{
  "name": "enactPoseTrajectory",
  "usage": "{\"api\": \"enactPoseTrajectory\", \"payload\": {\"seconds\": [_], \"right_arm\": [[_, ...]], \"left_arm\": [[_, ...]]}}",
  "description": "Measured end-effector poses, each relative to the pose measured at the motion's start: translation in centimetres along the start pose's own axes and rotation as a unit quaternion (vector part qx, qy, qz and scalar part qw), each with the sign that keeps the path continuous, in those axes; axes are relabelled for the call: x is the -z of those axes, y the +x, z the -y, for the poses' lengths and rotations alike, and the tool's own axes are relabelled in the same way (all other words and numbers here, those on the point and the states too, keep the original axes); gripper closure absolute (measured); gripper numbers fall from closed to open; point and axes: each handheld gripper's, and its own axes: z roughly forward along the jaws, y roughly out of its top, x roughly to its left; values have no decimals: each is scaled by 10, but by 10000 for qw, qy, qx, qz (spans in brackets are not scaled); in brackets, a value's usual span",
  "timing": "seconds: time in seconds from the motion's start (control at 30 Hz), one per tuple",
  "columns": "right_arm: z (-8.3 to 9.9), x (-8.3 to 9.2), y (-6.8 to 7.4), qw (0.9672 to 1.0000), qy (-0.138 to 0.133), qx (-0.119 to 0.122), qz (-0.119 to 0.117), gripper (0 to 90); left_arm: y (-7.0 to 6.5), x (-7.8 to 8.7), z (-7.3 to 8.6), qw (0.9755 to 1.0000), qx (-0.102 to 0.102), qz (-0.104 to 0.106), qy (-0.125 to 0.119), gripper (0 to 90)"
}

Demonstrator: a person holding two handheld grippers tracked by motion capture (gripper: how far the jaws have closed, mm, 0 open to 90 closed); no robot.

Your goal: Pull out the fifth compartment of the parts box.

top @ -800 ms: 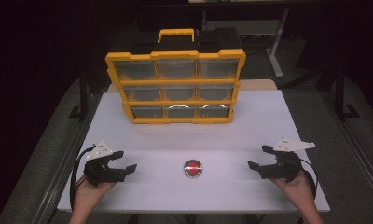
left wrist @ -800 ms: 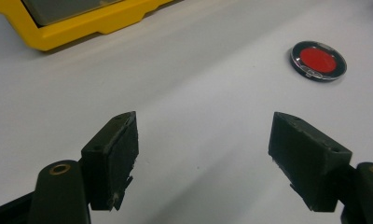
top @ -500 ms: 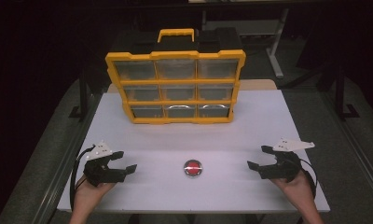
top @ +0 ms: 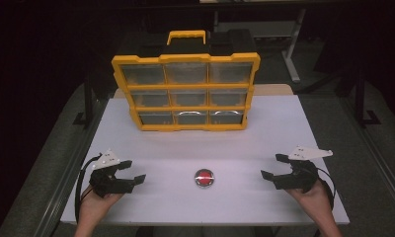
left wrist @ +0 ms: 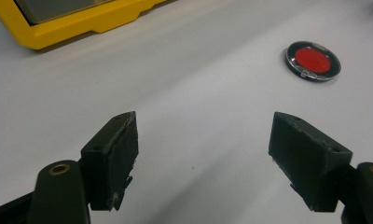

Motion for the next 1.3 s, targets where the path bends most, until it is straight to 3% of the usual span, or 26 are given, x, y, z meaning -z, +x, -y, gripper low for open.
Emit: {"api": "enactPoseTrajectory", "payload": {"seconds": [0.57, 0.6, 0.63, 0.8, 0.83, 0.97, 1.07, 1.13, 1.17, 1.2, 1.23, 1.27, 1.3], "right_arm": [[0, 4, 3, 10000, -62, -45, 11, 158], [0, 4, 3, 10000, -70, -41, 5, 158], [0, 4, 3, 10000, -72, -41, 1, 158], [-1, 4, 3, 10000, -61, -40, -20, 158], [-1, 4, 2, 10000, -66, -32, -22, 158], [-2, 4, 3, 10000, -29, -23, -34, 157], [-3, 3, 5, 10000, 5, 47, -78, 165], [-4, 3, 5, 9999, 11, 70, -77, 165], [-5, 2, 5, 9999, -20, 81, -91, 165], [-5, 1, 5, 9999, -19, 89, -94, 165], [-5, 1, 5, 9999, -8, 80, -99, 165], [-5, 1, 5, 9999, -8, 80, -99, 165], [-5, 1, 5, 9999, -14, 84, -104, 163]], "left_arm": [[-1, -4, -7, 9995, 64, 294, -68, 268], [0, -4, -10, 9994, 4, 347, -42, 270], [-2, -5, -11, 9991, 67, 405, -59, 270], [-5, -6, -15, 9990, -18, 444, 78, 269], [-6, -7, -16, 9987, 65, 500, 42, 269], [-7, -9, -25, 9970, 213, 744, -59, 273], [-10, -12, -34, 9937, 484, 988, -224, 284], [-11, -14, -36, 9932, 483, 1031, -235, 288], [-11, -17, -43, 9913, 571, 1149, -302, 287], [-11, -17, -43, 9913, 571, 1149, -302, 288], [-11, -20, -51, 9880, 680, 1321, -419, 293], [-11, -20, -51, 9880, 680, 1321, -419, 312], [-11, -21, -54, 9859, 797, 1407, -437, 343]]}}
